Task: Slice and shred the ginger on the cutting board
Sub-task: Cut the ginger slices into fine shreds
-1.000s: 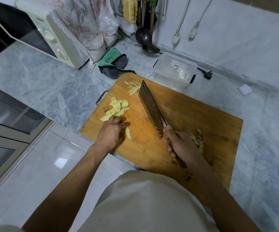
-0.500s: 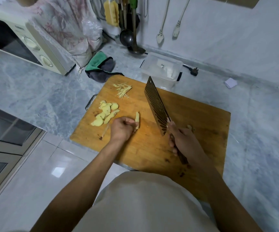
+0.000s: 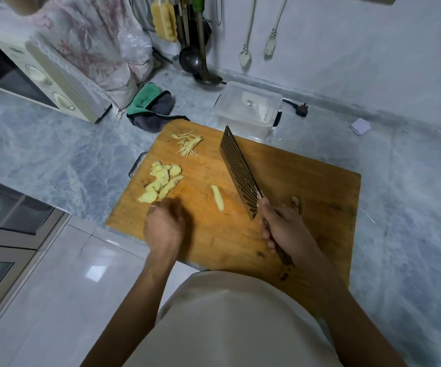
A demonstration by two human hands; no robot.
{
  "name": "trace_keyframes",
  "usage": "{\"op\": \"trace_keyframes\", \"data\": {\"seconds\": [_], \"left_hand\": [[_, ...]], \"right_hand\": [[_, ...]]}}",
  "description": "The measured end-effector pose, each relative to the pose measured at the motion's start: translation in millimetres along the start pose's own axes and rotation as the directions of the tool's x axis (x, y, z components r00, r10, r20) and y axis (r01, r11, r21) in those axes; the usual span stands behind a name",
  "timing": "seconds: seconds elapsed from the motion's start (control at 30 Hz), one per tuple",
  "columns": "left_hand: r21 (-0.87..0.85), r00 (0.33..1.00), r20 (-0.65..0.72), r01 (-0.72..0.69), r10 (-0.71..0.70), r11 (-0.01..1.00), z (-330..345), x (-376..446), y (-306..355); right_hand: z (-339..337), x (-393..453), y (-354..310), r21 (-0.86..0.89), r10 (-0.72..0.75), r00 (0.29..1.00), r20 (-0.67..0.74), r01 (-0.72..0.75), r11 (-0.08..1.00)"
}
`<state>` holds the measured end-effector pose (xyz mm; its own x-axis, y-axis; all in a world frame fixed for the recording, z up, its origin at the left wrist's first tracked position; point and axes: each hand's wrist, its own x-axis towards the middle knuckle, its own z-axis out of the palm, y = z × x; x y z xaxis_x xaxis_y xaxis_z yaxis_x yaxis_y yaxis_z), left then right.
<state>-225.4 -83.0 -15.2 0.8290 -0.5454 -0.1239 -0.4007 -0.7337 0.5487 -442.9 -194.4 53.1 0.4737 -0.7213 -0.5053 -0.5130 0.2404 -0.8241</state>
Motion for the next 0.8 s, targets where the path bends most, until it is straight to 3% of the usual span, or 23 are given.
{"op": "trace_keyframes", "data": {"seconds": [0.07,0.13,0.27,0.47,0.63,0.8], "left_hand": [[0.171,0.999,-0.053,0.011,-0.002,0.985,-6,2,-16],[0.228,0.999,-0.039,0.031,-0.023,0.973,-7,5,-22],[0.162,0.996,-0.026,0.090,-0.087,0.983,-7,9,-22],[0.232,0.975,0.169,0.101,-0.143,0.967,-17,22,-8],[0.279,0.982,0.166,0.044,-0.093,0.959,-15,19,-8],[0.202,0.978,0.184,0.061,-0.099,0.978,-16,16,-7]], "right_hand": [[1,0,-1,-0.004,0.015,1.000,0.001,-0.015,1.000],[4,0,-3,-0.004,0.030,1.000,0.001,-0.030,1.000],[9,2,-5,-0.025,0.020,0.999,0.033,-0.019,1.000],[10,0,-6,-0.010,0.021,0.999,0.050,-0.021,1.000],[6,-3,-3,-0.005,0.030,0.999,0.030,-0.029,1.000],[5,-6,-1,0.007,0.025,1.000,0.015,-0.025,1.000]]}}
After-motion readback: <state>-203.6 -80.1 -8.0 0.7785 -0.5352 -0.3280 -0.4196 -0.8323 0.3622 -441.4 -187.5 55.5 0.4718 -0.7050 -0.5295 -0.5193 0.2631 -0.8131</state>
